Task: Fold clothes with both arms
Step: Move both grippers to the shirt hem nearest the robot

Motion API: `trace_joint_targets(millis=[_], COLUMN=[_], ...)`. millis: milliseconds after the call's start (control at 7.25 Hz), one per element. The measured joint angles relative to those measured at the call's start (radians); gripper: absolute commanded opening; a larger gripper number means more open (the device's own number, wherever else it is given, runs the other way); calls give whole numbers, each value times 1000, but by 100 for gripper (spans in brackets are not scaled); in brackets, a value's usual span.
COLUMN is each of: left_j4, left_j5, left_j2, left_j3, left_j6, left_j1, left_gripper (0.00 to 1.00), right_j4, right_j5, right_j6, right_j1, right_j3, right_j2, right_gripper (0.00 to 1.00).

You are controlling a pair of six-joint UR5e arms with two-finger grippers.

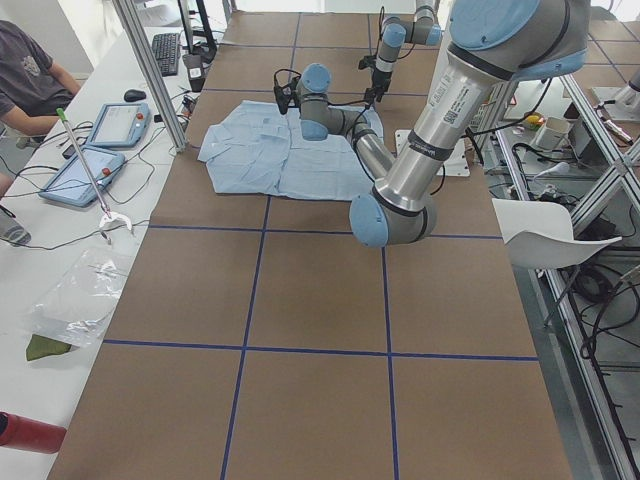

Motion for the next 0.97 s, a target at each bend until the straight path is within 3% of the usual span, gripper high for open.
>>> trace_joint_targets(millis=[690, 966], left_j4=[7, 14], left_j5=[5, 5], left_j2=[17, 19], left_j3=[-11, -19], left_j6=[-1, -1], left_j1=[1, 1], left_gripper=[89, 89], right_j4=[-50, -51], right_j5=[-5, -21], right_j6=[-15, -29], right_j1=[6, 19], right_j3=[-26, -44], right_j2=[16, 45], right_gripper=[85, 78])
